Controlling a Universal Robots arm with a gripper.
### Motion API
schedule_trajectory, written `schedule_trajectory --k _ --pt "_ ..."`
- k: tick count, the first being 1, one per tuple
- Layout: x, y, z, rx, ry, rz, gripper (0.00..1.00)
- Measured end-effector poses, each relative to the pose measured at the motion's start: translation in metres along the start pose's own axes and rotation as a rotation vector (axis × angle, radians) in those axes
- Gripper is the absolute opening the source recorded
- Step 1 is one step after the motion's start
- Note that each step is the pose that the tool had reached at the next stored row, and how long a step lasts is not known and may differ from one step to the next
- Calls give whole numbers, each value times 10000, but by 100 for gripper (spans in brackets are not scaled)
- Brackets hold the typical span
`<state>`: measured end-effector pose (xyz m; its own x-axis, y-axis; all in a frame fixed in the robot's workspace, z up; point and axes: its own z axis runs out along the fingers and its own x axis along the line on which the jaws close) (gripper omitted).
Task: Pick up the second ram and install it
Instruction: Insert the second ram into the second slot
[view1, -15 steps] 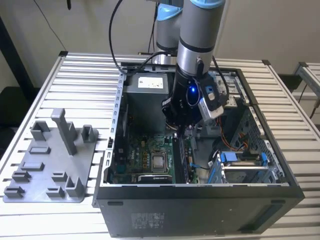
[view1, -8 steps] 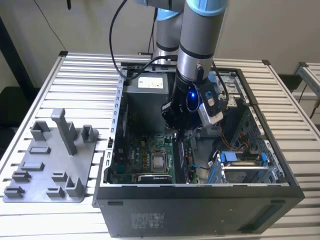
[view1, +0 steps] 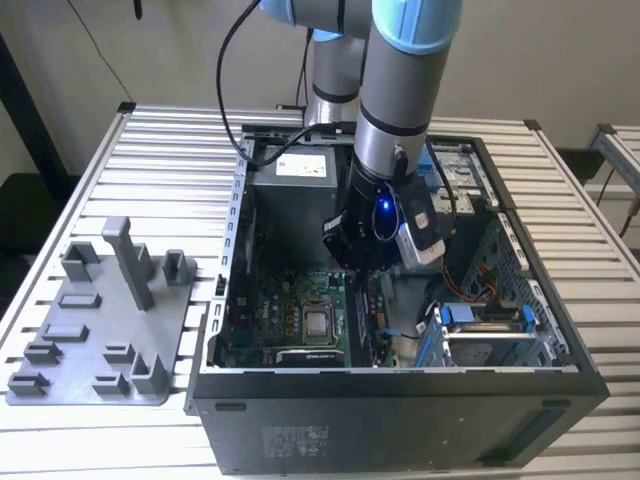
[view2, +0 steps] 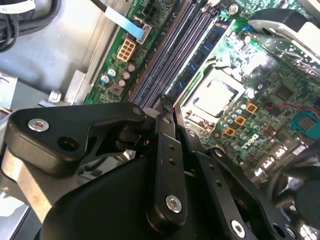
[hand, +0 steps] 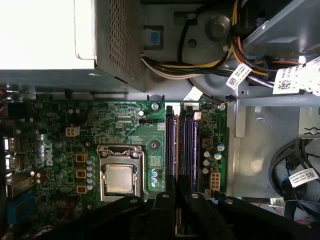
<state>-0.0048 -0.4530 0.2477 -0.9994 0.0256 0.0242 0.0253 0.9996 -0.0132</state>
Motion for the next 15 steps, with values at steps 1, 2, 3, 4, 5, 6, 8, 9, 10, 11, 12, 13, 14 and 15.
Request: schedule_trajectory --k 1,2,3,4,5,6,8,9,10,11,12,13,14,15 --pt "0 -2 14 -11 0 8 14" --pt "-1 -5 32 -19 1 21 14" --pt "-2 -11 45 -25 2 37 14" --pt "-3 -19 57 -32 3 52 14" --pt "-6 -27 66 -42 3 60 14" --pt "-7 -35 73 -46 2 64 14" --pt "-9 -47 88 -47 2 64 14" --pt "-10 -53 94 -45 3 64 14" --pt "-11 -58 102 -47 2 64 14" --pt "-11 -60 119 -48 2 65 14" --pt "-11 -61 132 -46 2 66 14" --pt "-12 -61 146 -45 3 64 14" --pt "-13 -61 163 -45 3 64 14" --pt "-13 -61 179 -45 3 64 14"
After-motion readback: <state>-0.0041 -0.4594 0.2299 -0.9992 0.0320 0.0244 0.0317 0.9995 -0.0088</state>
